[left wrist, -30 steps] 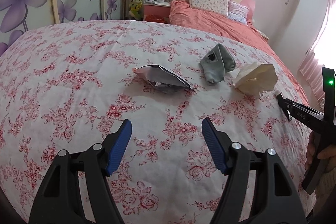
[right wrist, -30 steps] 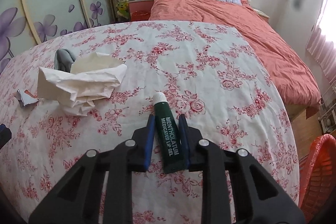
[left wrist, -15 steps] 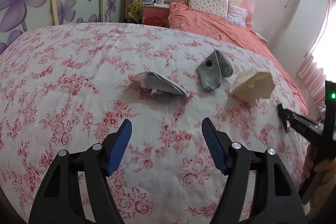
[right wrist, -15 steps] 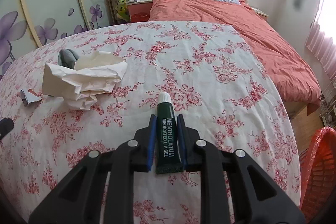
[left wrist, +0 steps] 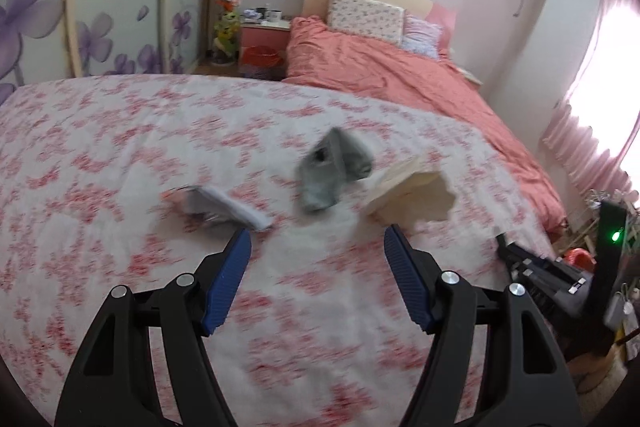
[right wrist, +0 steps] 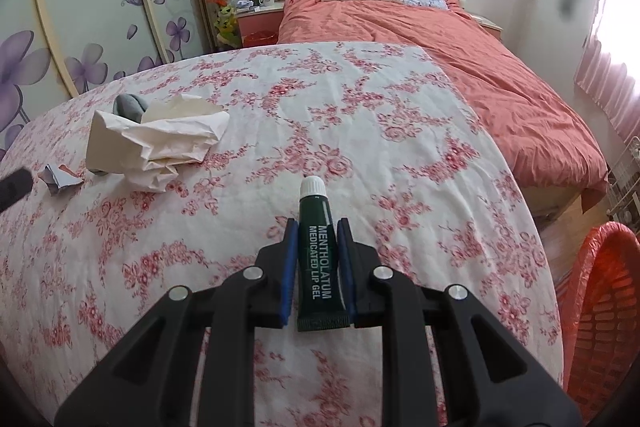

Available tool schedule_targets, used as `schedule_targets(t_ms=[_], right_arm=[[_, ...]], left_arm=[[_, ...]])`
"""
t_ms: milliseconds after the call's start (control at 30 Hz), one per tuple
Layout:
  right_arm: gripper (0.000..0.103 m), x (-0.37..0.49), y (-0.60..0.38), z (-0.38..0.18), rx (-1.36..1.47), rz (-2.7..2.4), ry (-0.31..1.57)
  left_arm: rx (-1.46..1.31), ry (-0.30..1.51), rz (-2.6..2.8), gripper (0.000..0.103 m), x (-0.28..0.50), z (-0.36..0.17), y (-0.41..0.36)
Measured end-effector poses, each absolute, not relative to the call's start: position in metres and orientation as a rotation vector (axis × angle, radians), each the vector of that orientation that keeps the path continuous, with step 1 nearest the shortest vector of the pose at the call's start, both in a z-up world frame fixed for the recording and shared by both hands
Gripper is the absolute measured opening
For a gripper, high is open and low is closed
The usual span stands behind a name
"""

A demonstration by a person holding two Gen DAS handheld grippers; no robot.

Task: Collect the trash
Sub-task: 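Grasp the crumpled white tissue with the left gripper and lift it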

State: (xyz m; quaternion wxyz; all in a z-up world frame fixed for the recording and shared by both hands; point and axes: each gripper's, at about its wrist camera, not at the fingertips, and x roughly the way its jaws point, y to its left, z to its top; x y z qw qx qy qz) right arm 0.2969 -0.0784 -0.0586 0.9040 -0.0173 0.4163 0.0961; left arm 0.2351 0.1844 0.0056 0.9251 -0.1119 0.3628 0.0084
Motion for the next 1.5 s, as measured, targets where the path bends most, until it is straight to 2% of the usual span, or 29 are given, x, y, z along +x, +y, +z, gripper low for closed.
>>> schedule_targets(t_ms=[167,467,533,600,700,900,933,1000,1100,1267,1333,1367,1400,1500], right_arm=[[0.020,0.291,-0.089,-0.058,-0.026,0.197,0.859],[0.020,0.287,-0.113,-0.060,0.015,0.184,0.869],[0.020,0.287,-0.116,-0.060,0.020,0.182,0.872],[0.020,0.285,-0.120,-0.060,0.025,0.179,0.871],[0.020,0.282,-0.124,-0.059,0.033,0.177,0.869],[0.020,0.275,-0.128,-0.056,0.040,0.179,0.864],[0.020,0.274,-0.129,-0.055,0.041,0.178,0.863],[0.020,0.273,-0.130,-0.055,0.043,0.176,0.862],[0.020,0.273,-0.136,-0.055,0.054,0.171,0.863],[0.020,0.273,-0.144,-0.056,0.071,0.165,0.864],[0.020,0.272,-0.146,-0.056,0.078,0.164,0.864],[0.020,0.271,-0.147,-0.055,0.079,0.163,0.863],[0.020,0.270,-0.148,-0.055,0.079,0.163,0.862],[0.020,0.267,-0.153,-0.052,0.082,0.159,0.856]], left_arm=[[-0.143,0.742,-0.031,0.068,0.255,0.007,0.150],[-0.034,0.788,-0.081,0.046,0.289,-0.015,0.128],[-0.018,0.790,-0.111,0.034,0.293,-0.016,0.124],[-0.012,0.804,-0.143,0.012,0.295,-0.018,0.121],[-0.007,0.799,-0.167,0.004,0.296,-0.018,0.118],[-0.048,0.783,-0.176,0.005,0.295,-0.014,0.112],[-0.050,0.778,-0.168,0.007,0.294,-0.013,0.112],[-0.039,0.779,-0.159,0.018,0.297,-0.013,0.108],[-0.045,0.780,-0.162,0.030,0.300,-0.014,0.103],[-0.015,0.793,-0.153,0.032,0.308,-0.019,0.093],[-0.027,0.811,-0.155,0.031,0.314,-0.022,0.092],[-0.037,0.817,-0.156,0.021,0.317,-0.024,0.092],[-0.044,0.824,-0.157,0.006,0.320,-0.025,0.092],[-0.093,0.835,-0.159,0.000,0.324,-0.027,0.096]])
